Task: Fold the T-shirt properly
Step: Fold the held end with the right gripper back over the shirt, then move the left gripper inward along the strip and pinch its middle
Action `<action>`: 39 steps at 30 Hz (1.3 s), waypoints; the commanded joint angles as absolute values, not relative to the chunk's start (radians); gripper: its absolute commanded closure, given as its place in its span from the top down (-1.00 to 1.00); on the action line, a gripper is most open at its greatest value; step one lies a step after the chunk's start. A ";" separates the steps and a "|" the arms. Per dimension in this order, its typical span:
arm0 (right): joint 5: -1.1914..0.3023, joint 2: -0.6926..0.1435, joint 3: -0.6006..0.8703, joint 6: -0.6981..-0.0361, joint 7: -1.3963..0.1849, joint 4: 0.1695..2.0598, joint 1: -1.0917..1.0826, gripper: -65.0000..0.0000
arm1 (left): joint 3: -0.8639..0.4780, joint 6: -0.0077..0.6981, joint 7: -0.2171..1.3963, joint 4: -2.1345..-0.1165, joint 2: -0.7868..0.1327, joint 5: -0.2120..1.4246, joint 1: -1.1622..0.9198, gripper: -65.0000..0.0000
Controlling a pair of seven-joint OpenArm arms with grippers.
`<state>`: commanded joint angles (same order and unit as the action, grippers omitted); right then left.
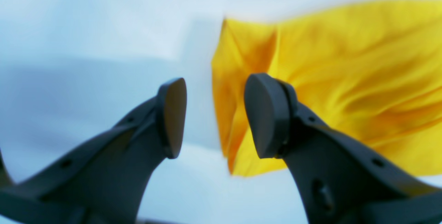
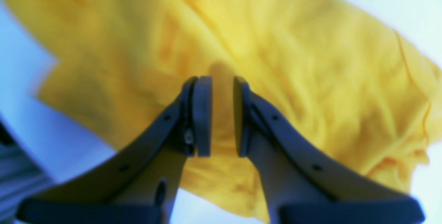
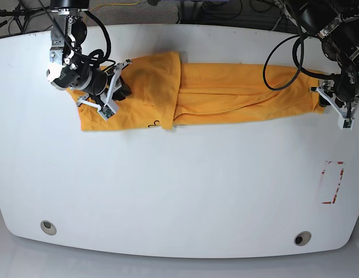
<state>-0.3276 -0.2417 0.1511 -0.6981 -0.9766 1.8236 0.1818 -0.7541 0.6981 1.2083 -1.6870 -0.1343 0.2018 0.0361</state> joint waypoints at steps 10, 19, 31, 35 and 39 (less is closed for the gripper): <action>-0.179 -0.199 0.150 -0.698 -0.886 1.725 0.156 -0.65 | -0.756 0.698 1.208 -1.554 -0.182 0.354 0.062 0.33; -0.173 -0.199 0.151 -0.698 -0.839 1.669 0.151 -0.66 | -0.757 0.698 1.210 -1.442 -0.243 0.521 0.059 0.41; -0.177 -0.199 0.151 -0.698 -0.839 1.669 0.156 -0.66 | -0.835 0.698 1.208 -1.372 -0.312 0.529 0.007 0.41; -0.179 -0.197 0.151 -0.698 -0.839 1.669 0.157 -0.66 | -0.831 0.698 1.208 -1.366 -0.334 0.529 -0.010 0.42; -0.179 -0.191 0.151 -0.698 -0.839 1.669 0.157 -0.66 | -0.809 0.698 1.207 -1.366 -0.329 0.533 -0.015 0.42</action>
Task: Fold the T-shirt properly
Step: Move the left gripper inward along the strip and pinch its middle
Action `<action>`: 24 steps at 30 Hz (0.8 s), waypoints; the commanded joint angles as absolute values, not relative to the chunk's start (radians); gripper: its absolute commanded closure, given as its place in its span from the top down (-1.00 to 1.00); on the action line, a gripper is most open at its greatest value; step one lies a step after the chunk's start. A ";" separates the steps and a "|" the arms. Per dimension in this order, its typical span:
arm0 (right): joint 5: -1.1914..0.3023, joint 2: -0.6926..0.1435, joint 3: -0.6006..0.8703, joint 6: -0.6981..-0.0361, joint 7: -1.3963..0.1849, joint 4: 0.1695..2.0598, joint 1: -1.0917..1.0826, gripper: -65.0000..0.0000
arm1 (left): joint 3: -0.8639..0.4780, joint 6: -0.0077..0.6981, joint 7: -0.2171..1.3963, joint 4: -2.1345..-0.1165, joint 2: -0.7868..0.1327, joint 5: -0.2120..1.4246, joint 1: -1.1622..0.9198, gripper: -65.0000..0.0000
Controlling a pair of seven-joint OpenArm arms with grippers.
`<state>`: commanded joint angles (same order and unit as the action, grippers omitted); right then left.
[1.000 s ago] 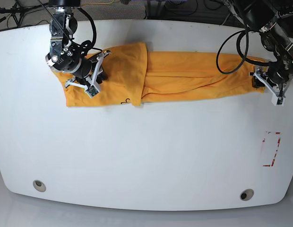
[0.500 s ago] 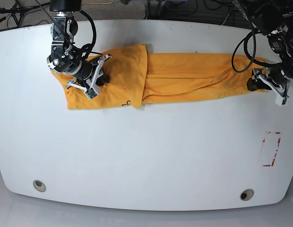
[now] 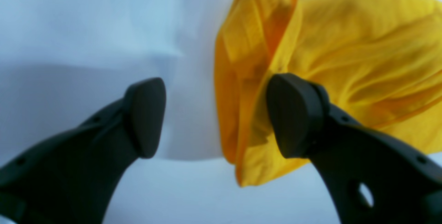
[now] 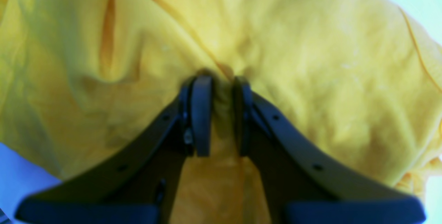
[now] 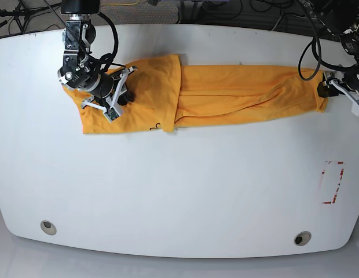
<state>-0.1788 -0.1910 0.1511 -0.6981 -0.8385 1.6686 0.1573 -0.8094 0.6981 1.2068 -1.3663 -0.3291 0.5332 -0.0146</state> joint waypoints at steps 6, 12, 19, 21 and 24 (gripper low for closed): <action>-0.179 -0.173 0.151 -0.698 -0.839 1.669 0.157 -0.66 | -0.733 0.698 1.207 -1.366 -0.315 0.549 -0.013 0.41; -0.179 -0.171 0.151 -0.698 -0.839 1.669 0.157 -0.66 | -0.699 0.698 1.210 -1.366 -0.300 0.590 -0.016 0.41; -0.179 -0.170 0.151 -0.698 -0.839 1.669 0.157 -0.66 | -0.694 0.698 1.211 -1.368 -0.300 0.590 -0.056 0.39; -0.179 -0.170 0.153 -0.698 -0.839 1.669 0.157 -0.66 | -0.694 0.698 1.211 -1.369 -0.300 0.587 -0.058 0.27; -0.179 -0.170 0.153 -0.698 -0.839 1.669 0.157 -0.66 | -0.700 0.698 1.208 -1.366 -0.300 0.584 -0.058 -0.29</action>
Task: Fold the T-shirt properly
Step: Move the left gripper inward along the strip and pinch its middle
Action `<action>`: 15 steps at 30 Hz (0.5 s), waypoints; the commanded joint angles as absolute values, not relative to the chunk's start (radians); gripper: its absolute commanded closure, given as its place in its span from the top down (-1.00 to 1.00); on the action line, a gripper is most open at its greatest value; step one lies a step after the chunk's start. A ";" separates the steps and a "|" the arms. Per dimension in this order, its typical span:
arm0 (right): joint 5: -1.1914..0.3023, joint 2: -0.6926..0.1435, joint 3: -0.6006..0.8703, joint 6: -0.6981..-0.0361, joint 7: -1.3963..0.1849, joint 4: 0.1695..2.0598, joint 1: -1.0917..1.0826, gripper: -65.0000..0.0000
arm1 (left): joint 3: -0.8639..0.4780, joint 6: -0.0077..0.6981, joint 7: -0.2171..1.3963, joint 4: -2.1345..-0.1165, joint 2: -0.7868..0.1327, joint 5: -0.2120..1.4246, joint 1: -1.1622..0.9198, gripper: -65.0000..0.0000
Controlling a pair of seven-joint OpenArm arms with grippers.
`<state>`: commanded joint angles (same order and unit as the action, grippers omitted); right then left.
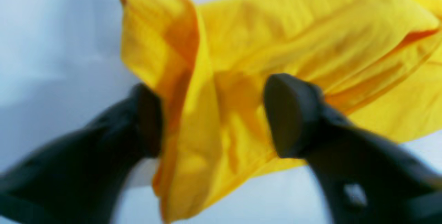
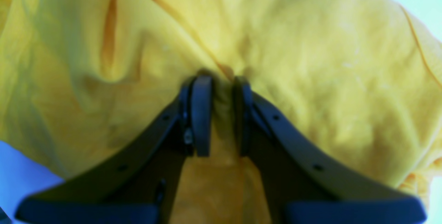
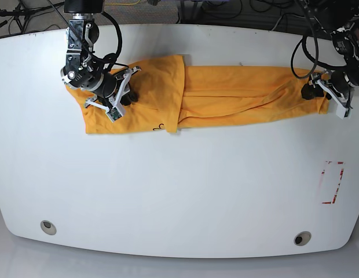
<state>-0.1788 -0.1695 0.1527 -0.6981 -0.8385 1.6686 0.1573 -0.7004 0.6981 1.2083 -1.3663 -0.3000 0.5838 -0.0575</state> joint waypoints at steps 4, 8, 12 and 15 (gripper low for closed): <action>-0.179 -0.170 0.153 -0.698 -0.839 1.669 0.157 -0.66 | -0.697 0.698 1.207 -1.372 -0.300 0.584 -0.058 -0.98; -0.179 -0.170 0.153 -0.698 -0.839 1.669 0.157 -0.66 | -0.699 0.698 1.207 -1.409 -0.300 0.585 -0.053 -0.90; -0.179 -0.170 0.153 -0.698 -0.839 1.669 0.157 -0.66 | -0.670 0.698 1.211 -1.515 -0.297 0.588 -0.058 -0.90; -0.179 -0.170 0.153 -0.698 -0.839 1.669 0.157 -0.66 | -0.616 0.698 1.211 -1.604 -0.274 0.584 -0.071 -0.90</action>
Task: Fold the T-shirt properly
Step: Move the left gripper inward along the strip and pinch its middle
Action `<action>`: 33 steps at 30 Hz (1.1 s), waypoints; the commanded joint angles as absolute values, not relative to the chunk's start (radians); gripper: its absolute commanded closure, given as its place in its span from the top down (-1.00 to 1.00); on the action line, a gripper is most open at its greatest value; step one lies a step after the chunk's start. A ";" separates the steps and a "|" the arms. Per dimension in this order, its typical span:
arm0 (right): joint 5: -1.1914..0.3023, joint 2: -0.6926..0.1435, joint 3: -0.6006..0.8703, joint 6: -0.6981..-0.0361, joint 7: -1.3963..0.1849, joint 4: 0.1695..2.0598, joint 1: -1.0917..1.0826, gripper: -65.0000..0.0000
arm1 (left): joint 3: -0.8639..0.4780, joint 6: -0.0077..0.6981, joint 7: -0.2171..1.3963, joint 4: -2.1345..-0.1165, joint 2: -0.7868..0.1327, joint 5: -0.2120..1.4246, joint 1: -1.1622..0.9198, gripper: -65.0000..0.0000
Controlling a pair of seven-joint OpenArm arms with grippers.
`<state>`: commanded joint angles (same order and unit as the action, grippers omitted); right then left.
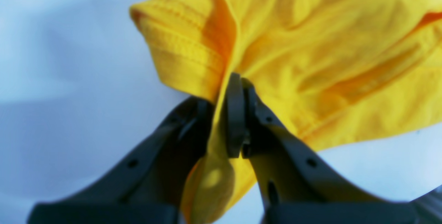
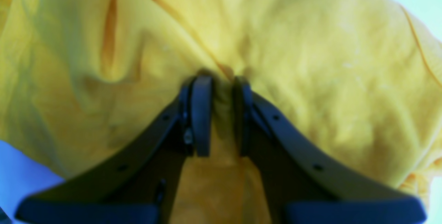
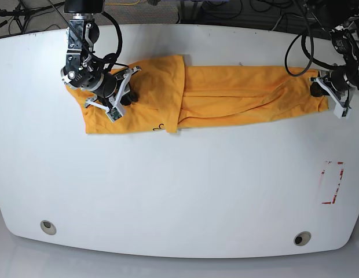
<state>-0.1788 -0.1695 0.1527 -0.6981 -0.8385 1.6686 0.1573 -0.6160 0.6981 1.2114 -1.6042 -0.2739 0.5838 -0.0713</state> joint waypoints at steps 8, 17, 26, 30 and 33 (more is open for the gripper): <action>-0.179 -0.170 0.153 -0.698 -0.839 1.669 0.157 -0.66 | -0.453 0.698 1.211 -1.776 -0.236 0.584 -0.127 -0.89; -0.179 -0.170 0.151 -0.698 -0.837 1.669 0.157 -0.66 | -0.305 0.698 1.211 -1.891 -0.150 0.584 -0.140 -0.89; -0.179 -0.170 0.151 -0.698 -0.837 1.669 0.156 -0.66 | -0.197 0.698 1.211 -1.886 -0.041 0.588 -0.093 -0.88; -0.179 -0.170 0.151 -0.698 -0.837 1.669 0.156 -0.66 | -0.165 0.698 1.211 -1.885 0.001 0.584 -0.071 -0.88; -0.180 -0.170 0.151 -0.698 -0.837 1.669 0.154 -0.66 | -0.160 0.698 1.211 -1.876 0.025 0.584 -0.064 -0.88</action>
<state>-0.1803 -0.1695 0.1511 -0.6981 -0.8370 1.6686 0.1542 -0.1603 0.6981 1.2114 -1.8757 0.0253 0.5838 -0.0637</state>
